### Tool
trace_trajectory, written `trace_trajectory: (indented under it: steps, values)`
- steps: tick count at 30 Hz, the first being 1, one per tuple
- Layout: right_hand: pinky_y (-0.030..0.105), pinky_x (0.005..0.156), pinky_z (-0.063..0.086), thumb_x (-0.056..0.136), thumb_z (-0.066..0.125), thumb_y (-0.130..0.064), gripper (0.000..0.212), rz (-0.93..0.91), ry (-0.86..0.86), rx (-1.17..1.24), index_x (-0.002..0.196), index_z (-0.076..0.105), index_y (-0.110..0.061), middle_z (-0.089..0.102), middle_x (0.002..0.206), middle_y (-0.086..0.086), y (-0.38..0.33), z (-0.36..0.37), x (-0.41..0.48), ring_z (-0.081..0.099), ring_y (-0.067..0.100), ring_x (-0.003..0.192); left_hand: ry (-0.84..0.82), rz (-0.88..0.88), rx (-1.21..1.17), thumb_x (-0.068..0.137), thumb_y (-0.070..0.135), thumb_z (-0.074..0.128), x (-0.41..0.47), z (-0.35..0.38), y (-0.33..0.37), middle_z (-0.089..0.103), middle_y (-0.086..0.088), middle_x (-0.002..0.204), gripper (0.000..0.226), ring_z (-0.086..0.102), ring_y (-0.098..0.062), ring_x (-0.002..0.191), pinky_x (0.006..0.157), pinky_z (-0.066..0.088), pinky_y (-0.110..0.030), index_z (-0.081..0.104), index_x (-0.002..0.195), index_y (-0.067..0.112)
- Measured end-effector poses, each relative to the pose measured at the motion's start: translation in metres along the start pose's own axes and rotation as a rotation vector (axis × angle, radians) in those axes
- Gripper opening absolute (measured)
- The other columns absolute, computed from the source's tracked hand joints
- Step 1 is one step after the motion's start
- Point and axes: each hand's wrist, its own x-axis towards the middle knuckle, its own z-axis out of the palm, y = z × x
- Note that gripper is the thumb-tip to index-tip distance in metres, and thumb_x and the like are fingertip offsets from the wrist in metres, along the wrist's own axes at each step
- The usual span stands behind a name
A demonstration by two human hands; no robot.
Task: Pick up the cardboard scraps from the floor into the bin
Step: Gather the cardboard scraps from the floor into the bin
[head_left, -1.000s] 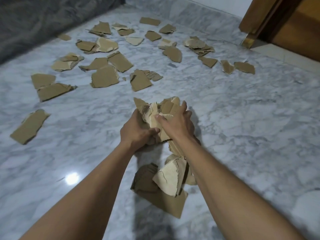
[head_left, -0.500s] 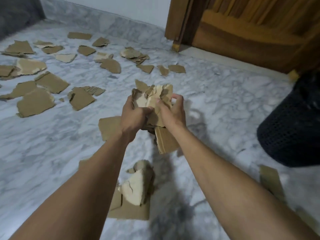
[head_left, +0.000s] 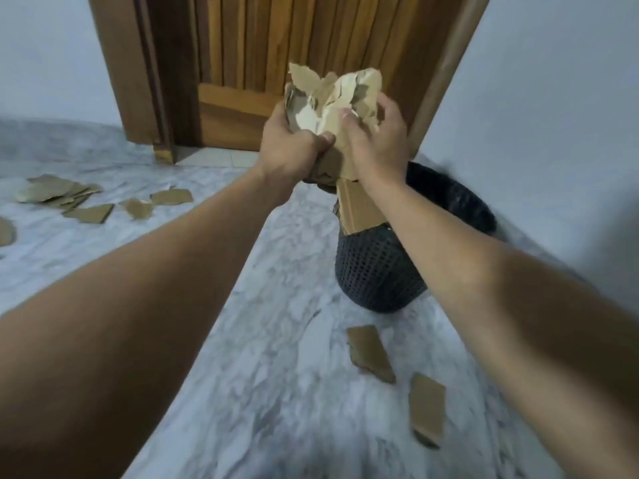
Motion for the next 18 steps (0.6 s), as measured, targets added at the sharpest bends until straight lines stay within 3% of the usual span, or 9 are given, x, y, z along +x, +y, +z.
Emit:
trace_trajectory:
  steps: [3,8,12,15,18]
  values:
    - [0.010,0.088,0.045,0.091,0.067,-0.048,0.064,-0.025,0.114,-0.007,0.147,0.051,-0.021,0.062,0.140,-0.006,0.024,-0.049,0.048,0.057,0.005,0.119,-0.070,0.038,0.008,0.082,-0.002,0.075,0.026,0.074,0.005,0.070,0.001,0.110,0.047,0.069,-0.017,0.102,0.091,0.060,-0.042,0.054,0.119,0.020]
    - [0.035,0.103,0.048,0.094,0.059,-0.054,0.064,0.045,0.091,-0.115,0.150,0.043,-0.029,0.060,0.143,-0.005,0.087,-0.097,0.082,0.058,0.021,0.127,-0.155,-0.014,0.198,0.081,0.010,0.082,0.051,0.146,-0.028,0.068,0.001,0.119,0.062,0.066,-0.016,0.107,0.092,0.059,-0.033,0.054,0.136,0.015]
    - [0.039,0.106,0.047,0.099,0.057,-0.050,0.060,0.194,-0.054,-0.140,0.152,0.038,-0.029,0.057,0.144,0.001,0.127,-0.116,0.074,0.056,0.025,0.128,-0.240,-0.129,0.361,0.088,0.006,0.076,0.047,0.155,-0.053,0.066,-0.001,0.112,0.047,0.062,-0.018,0.108,0.075,0.057,-0.020,0.057,0.130,0.009]
    - [0.031,0.104,0.041,0.102,0.057,-0.045,0.057,0.271,-0.117,-0.187,0.152,0.042,-0.023,0.052,0.150,0.003,0.137,-0.129,0.064,0.052,0.024,0.134,-0.200,-0.057,0.534,0.087,0.011,0.079,0.036,0.140,-0.062,0.060,-0.005,0.128,0.071,0.056,-0.020,0.119,0.097,0.049,-0.026,0.045,0.149,0.012]
    - [0.027,0.098,0.037,0.103,0.054,-0.046,0.052,0.239,-0.056,-0.236,0.149,0.048,-0.022,0.053,0.149,0.002,0.137,-0.138,0.039,0.053,0.021,0.133,-0.049,0.104,0.598,0.092,0.020,0.072,0.007,0.105,-0.072,0.066,-0.002,0.126,0.057,0.063,-0.019,0.117,0.104,0.052,-0.039,0.052,0.145,0.018]
